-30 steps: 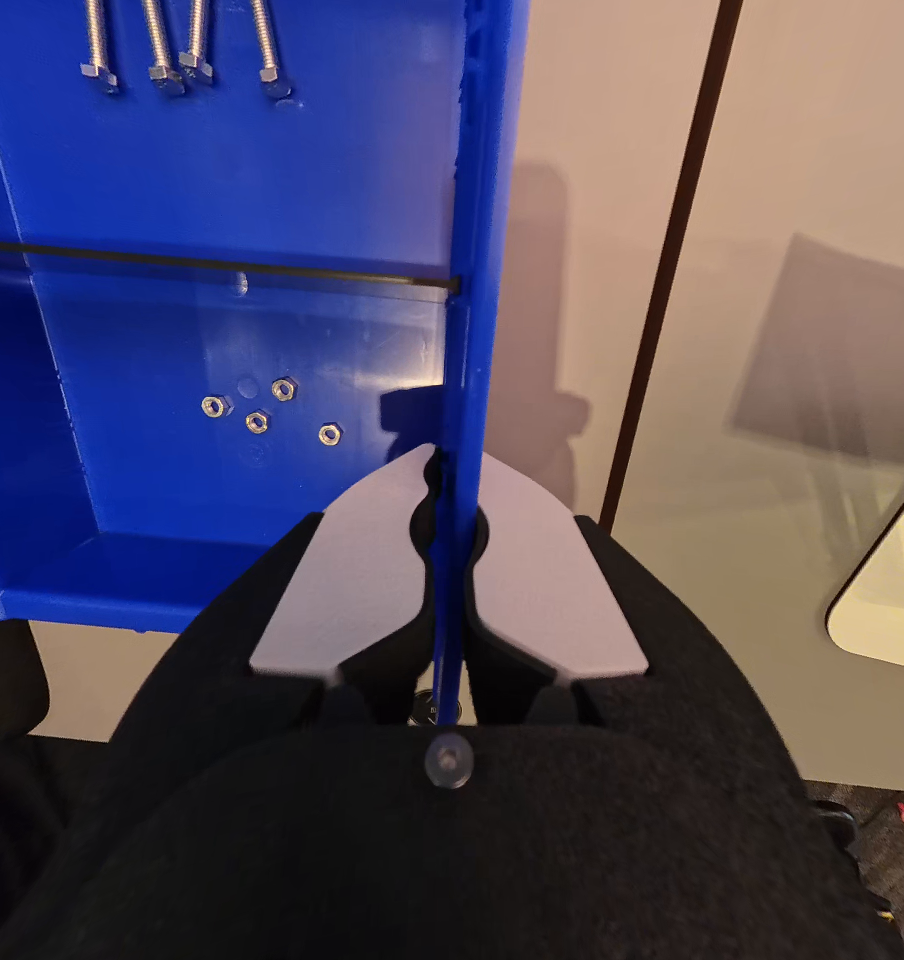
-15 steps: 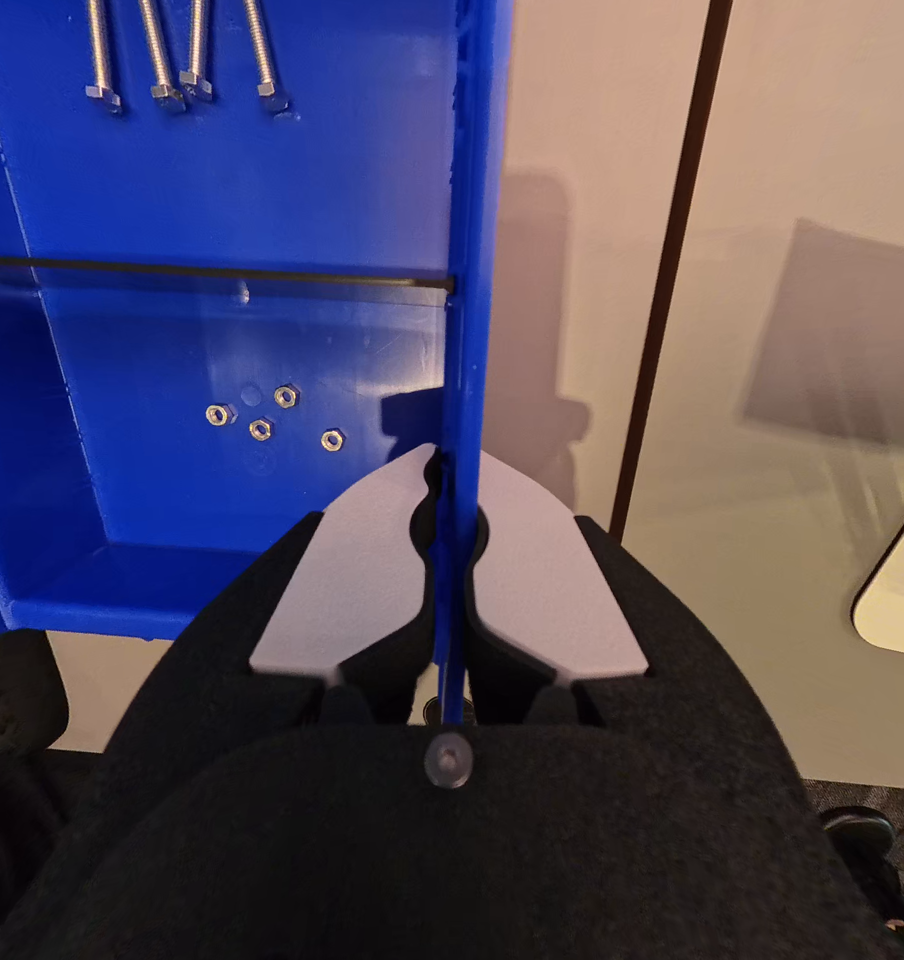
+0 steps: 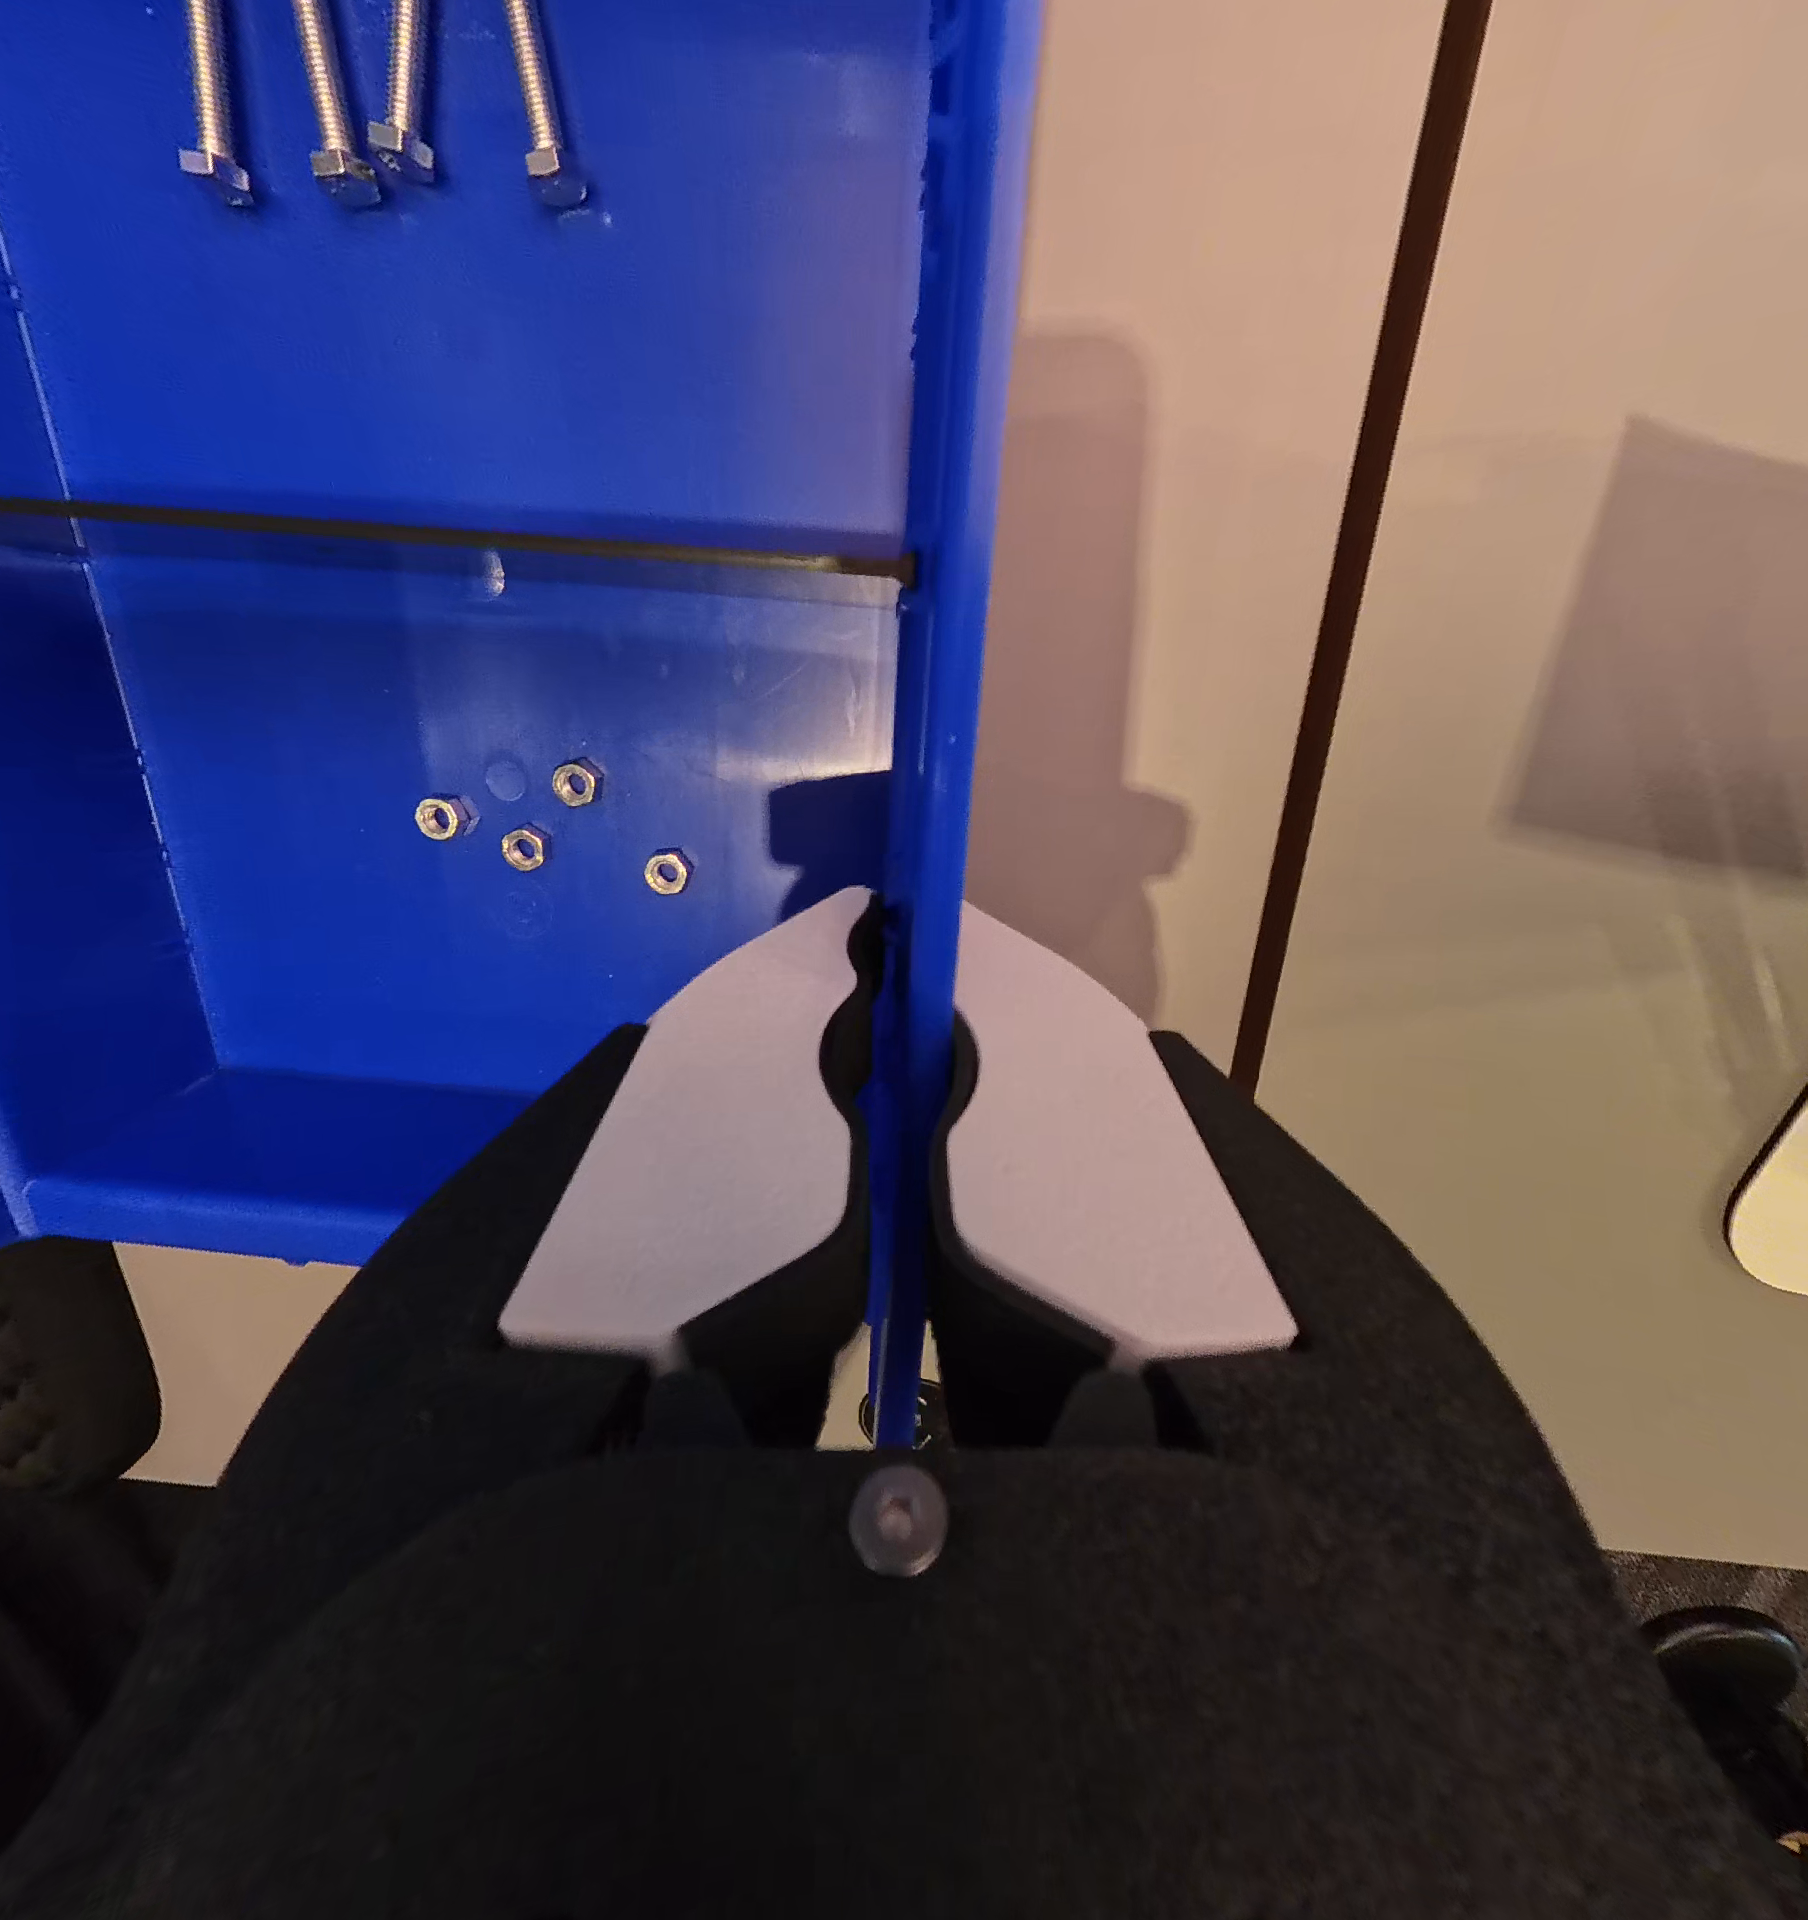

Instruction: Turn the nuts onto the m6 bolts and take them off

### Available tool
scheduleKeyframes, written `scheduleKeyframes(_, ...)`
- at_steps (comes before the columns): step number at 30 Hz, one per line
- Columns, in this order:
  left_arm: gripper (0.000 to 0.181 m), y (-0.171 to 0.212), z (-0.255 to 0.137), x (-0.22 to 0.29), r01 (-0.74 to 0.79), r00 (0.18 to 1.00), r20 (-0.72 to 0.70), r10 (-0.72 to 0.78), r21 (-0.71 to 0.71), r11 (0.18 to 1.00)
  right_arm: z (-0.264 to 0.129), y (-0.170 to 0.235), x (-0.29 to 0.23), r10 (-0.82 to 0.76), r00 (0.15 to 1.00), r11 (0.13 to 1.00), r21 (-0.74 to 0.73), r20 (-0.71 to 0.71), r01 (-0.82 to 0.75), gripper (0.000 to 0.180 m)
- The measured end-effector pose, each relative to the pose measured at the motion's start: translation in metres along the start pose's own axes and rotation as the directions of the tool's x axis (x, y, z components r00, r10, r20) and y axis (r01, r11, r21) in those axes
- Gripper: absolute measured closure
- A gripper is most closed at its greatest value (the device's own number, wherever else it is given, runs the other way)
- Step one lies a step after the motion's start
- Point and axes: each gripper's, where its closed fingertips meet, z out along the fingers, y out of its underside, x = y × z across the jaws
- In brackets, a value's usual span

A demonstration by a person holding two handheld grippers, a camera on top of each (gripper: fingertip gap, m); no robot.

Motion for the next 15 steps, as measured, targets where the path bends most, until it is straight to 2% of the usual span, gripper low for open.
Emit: scheduleKeyframes(15,0.173,-0.025,-0.038,0.16,-0.165,0.98,-0.096,0.172,0.079,0.983,0.007,0.011,-0.008,-0.002,1.0,0.995,-0.103,-0.005,0.001,0.173)
